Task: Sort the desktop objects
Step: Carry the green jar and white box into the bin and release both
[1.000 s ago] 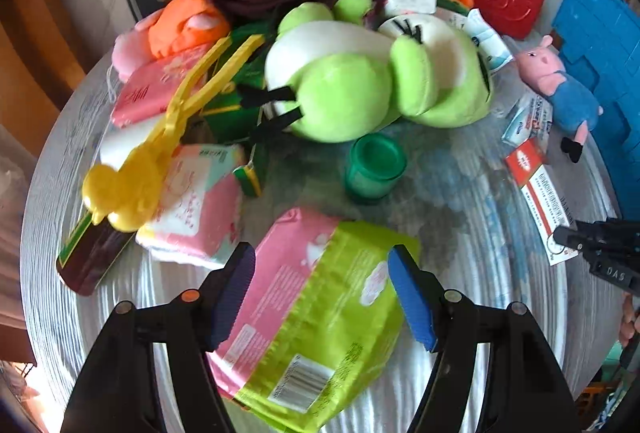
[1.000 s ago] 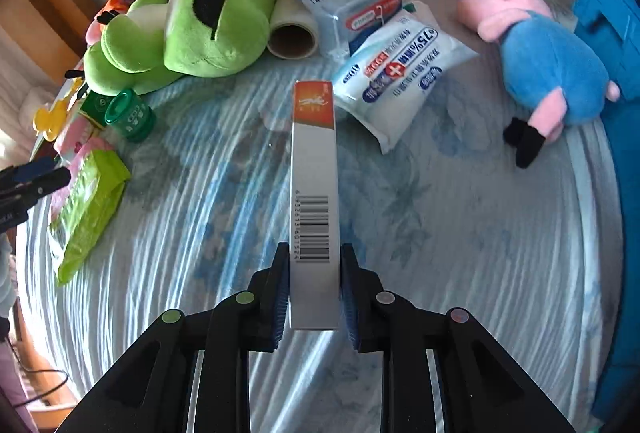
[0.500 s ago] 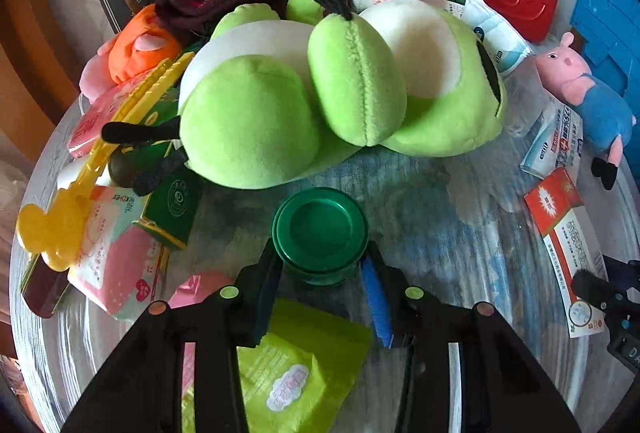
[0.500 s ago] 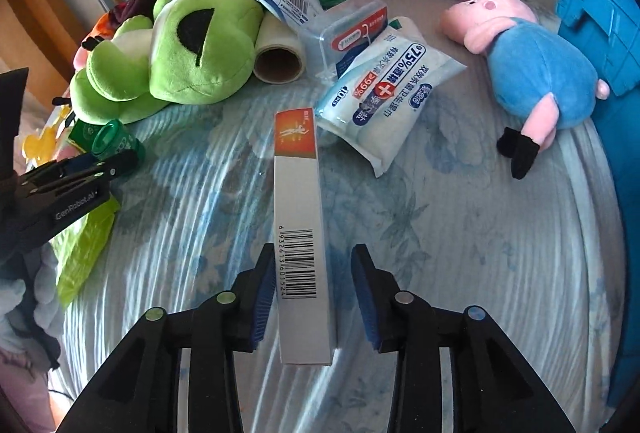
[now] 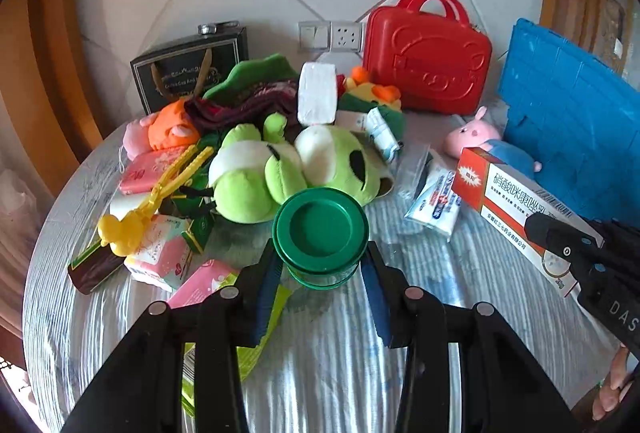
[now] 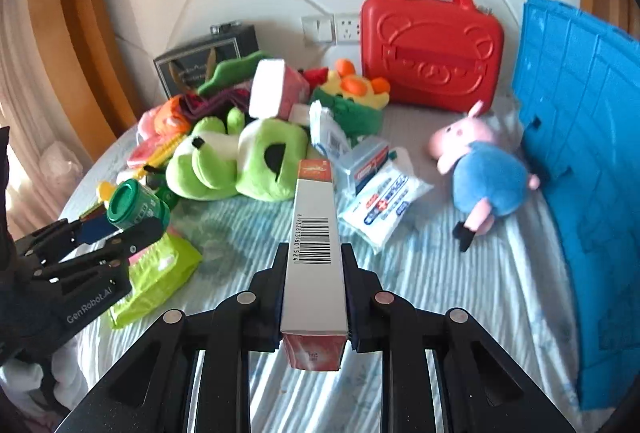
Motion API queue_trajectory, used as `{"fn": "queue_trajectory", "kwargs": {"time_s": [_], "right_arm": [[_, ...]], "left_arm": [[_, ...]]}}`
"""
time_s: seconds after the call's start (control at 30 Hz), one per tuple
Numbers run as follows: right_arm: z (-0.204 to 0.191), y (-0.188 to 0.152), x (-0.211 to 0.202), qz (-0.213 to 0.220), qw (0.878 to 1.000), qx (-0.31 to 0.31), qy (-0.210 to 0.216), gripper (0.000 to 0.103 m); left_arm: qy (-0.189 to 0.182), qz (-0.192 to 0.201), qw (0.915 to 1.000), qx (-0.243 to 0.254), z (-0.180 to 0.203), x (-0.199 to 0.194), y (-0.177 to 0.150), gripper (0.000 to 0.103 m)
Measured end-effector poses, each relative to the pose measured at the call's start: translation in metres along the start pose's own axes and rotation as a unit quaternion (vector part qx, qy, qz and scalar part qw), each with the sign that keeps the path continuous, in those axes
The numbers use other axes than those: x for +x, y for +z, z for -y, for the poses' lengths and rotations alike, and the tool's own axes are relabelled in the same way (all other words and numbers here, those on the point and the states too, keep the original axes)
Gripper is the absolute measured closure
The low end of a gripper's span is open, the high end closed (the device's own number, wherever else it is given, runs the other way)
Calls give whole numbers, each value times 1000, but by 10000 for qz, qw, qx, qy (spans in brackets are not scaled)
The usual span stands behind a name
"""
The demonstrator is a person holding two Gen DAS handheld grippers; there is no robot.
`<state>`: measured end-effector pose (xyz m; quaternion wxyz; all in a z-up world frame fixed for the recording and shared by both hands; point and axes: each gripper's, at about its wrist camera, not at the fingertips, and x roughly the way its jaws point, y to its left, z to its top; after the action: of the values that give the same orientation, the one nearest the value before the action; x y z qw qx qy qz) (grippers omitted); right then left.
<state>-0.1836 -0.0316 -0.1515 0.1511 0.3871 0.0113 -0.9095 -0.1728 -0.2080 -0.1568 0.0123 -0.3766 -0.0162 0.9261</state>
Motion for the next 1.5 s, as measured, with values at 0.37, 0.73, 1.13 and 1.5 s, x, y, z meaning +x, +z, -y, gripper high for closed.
{"fn": "queue_trajectory", "kwargs": {"time_s": [0.37,0.73,1.13,1.5], "right_arm": [[55,19,-152,1743,9838,-150,-398,80],[217,-16,-312,2904,9498,-179,-1149,80],[384,-32,-326,2685,9400,417,-2064,80],[450,-43,-307,2306,9467,746,-2120,81]], "left_arm": [[-133,1241,9916,333,103,-100,35,63],[-669,2141,9718,725,322,-167,63,63],[-1106,1635,9691,1482,498,-176,59,63],[-1049,1256,9734,1601,538,-157,58,63]]}}
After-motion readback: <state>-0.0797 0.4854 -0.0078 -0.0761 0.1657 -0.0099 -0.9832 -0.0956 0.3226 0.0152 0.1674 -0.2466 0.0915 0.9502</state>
